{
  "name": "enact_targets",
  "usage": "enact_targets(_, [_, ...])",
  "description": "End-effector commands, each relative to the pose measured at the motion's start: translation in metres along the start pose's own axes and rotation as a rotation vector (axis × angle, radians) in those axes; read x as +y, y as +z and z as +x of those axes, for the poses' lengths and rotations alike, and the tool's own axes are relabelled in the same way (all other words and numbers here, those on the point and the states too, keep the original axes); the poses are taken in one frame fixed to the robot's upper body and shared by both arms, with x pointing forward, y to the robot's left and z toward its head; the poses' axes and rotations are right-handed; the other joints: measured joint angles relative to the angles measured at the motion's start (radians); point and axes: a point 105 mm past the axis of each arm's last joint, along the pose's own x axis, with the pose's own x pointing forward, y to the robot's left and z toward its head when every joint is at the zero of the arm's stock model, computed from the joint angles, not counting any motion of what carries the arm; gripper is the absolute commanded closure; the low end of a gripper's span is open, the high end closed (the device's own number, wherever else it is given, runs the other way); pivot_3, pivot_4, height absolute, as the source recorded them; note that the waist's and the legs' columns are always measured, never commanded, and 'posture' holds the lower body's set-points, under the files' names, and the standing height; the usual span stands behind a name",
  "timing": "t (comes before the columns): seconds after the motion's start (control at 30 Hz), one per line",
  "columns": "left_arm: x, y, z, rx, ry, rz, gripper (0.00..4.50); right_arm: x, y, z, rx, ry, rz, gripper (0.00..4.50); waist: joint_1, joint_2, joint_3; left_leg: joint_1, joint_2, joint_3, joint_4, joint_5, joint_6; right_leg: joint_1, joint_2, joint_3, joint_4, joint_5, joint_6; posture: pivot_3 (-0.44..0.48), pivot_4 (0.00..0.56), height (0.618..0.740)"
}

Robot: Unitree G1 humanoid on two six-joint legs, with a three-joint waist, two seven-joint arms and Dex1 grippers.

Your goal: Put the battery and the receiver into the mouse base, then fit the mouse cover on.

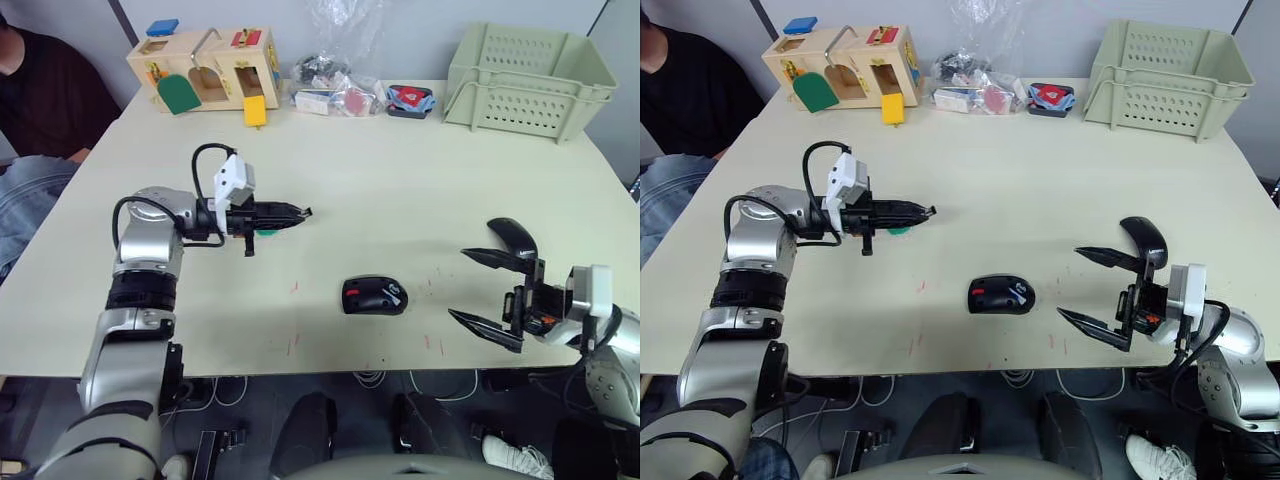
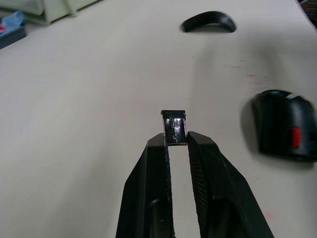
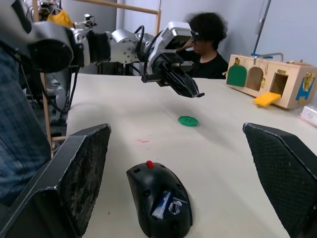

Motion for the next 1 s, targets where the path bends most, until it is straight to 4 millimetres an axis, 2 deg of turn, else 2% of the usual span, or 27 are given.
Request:
enact_targets(0.03, [-0.018, 0.025, 0.018, -0.024, -0.094, 0.092, 4.48, -0.004, 0.017, 0.010, -0.009, 0.005, 0.020, 0.00, 0.001, 0.000, 0.000, 0.000, 0.000, 0.000, 0.000, 0.000, 0.000, 0.000, 0.000, 0.000, 0.000, 0.000, 0.000, 0.000, 0.150, 0.740])
enact_targets(0.3, [-0.041, 0.038, 0.040, -0.022, -0.195, 0.154, 4.48, -0.016, 0.011, 0.023, 0.123, -0.067, 0.138, 0.00, -0.001, 0.000, 0.000, 0.000, 0.000, -0.001, 0.000, 0.000, 0.000, 0.000, 0.000, 0.000, 0.000, 0.000, 0.000, 0.000, 0.150, 0.740])
enact_targets(0.6, [-0.067, 0.046, 0.062, -0.020, -0.317, 0.240, 4.48, -0.023, 0.007, 0.039, 0.243, -0.147, 0.411, 0.00, 0.000, 0.000, 0.000, -0.001, 0.000, -0.005, 0.000, 0.000, 0.000, 0.000, 0.000, 0.000, -0.001, 0.000, 0.000, 0.000, 0.150, 0.740])
enact_targets(1.0, [-0.075, 0.054, 0.075, -0.015, -0.335, 0.310, 4.48, -0.019, -0.001, 0.059, 0.376, -0.200, 0.842, 0.00, 0.000, -0.001, 0.000, -0.001, 0.000, -0.006, 0.000, 0.000, 0.000, 0.000, 0.000, 0.000, -0.001, 0.000, 0.000, 0.000, 0.150, 0.740])
